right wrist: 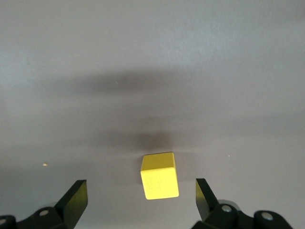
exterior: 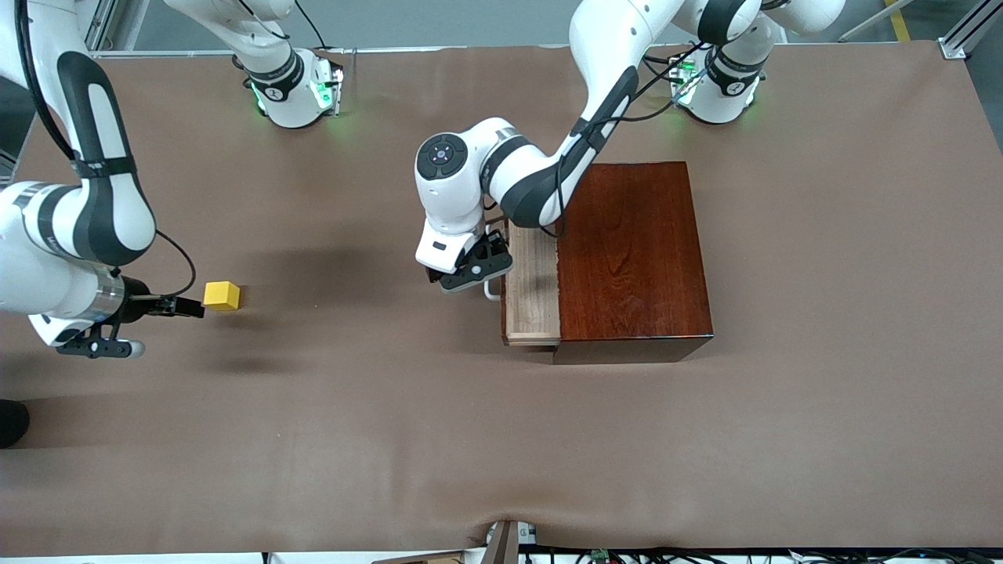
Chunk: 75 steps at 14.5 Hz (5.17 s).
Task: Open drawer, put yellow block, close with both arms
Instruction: 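Pull the drawer further with the left gripper while the right gripper reaches the cube, then grasp the yellow cube with the right gripper while the left gripper withdraws, then carry the yellow cube with the right gripper over the open drawer, then lower the cube into the drawer and open the right gripper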
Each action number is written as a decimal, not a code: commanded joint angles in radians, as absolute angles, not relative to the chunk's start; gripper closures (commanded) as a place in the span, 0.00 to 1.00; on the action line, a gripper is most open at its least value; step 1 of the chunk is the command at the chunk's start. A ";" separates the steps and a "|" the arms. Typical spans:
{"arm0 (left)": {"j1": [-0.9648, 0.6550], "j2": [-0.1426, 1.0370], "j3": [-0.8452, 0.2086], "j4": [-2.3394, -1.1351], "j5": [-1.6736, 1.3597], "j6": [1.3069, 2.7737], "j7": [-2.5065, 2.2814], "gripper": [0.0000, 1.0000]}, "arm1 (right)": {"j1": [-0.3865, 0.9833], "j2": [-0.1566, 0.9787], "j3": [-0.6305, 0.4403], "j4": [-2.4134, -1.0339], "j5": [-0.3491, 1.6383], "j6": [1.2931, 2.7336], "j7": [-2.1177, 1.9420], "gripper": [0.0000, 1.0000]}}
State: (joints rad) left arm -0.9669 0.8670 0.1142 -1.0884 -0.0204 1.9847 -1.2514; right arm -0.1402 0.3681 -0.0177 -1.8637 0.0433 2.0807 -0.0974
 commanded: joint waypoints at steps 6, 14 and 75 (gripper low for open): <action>-0.977 0.728 0.164 -1.051 -0.044 1.723 -1.125 0.00 | -0.181 0.353 -0.003 -2.026 0.040 2.258 -0.103 0.00; -0.852 0.505 0.195 -1.068 0.018 1.461 -0.930 0.00 | -0.181 0.383 -0.003 -2.146 0.041 2.416 -0.101 0.00; -0.413 -0.021 0.179 -1.586 0.081 1.460 -0.186 0.00 | 0.795 0.551 0.031 -1.476 0.229 2.154 2.184 1.00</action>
